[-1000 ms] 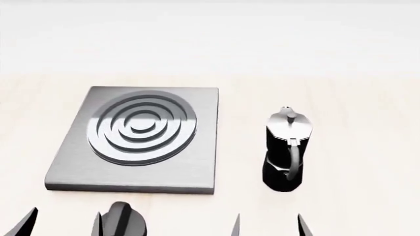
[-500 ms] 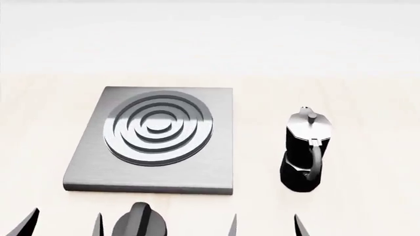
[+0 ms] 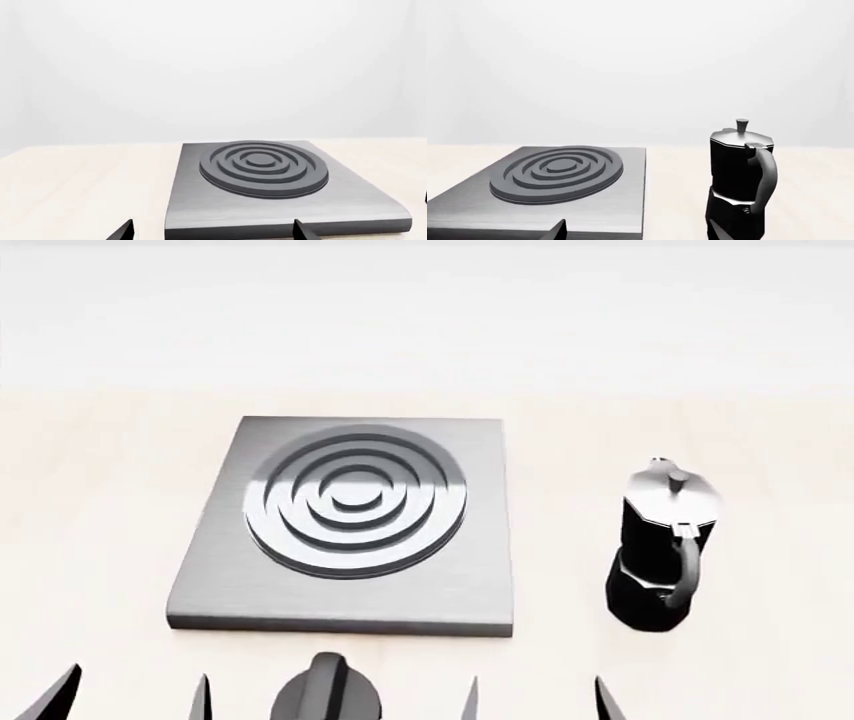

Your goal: Put the moka pot on the stove.

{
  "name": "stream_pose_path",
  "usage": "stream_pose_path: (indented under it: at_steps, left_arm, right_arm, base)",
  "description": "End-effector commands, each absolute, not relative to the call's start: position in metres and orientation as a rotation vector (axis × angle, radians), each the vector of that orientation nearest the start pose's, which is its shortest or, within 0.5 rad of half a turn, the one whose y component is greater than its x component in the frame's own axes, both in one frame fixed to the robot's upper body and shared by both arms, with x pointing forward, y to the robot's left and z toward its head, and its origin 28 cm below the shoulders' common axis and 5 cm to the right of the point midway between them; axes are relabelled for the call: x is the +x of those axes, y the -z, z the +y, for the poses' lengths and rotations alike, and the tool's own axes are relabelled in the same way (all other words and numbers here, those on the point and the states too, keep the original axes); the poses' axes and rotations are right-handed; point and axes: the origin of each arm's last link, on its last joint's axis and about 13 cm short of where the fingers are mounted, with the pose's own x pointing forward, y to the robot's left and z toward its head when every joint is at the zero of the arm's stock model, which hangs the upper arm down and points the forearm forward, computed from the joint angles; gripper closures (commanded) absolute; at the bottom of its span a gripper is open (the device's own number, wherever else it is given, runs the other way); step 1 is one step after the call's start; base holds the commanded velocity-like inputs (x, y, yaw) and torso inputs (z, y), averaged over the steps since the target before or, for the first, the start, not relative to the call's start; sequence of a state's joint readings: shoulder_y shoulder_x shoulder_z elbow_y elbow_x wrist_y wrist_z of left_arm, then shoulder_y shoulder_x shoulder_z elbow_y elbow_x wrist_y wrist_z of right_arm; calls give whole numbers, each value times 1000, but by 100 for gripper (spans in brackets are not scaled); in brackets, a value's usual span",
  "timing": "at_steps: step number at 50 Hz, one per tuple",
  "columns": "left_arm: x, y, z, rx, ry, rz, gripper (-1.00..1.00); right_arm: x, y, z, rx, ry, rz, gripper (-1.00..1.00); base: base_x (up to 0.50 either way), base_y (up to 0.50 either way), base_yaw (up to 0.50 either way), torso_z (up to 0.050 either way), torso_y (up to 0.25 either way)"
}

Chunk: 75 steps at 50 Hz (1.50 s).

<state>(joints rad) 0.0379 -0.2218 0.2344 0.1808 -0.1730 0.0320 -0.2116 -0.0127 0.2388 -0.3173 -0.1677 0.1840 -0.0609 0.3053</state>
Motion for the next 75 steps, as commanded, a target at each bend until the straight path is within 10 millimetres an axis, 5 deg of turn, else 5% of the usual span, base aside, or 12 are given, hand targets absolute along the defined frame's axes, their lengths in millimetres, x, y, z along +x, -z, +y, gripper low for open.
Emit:
stream_pose_path:
  at_steps: [1, 75]
  left_arm:
    - [198, -42, 203, 2, 57, -126, -100]
    - [193, -44, 204, -15, 76, -111, -100]
  right_arm:
    - [198, -41, -81, 6, -46, -147, -100]
    - [201, -42, -82, -37, -31, -141, -100]
  base:
    - [0, 109, 0, 0, 0]
    - [0, 62, 0, 0, 0]
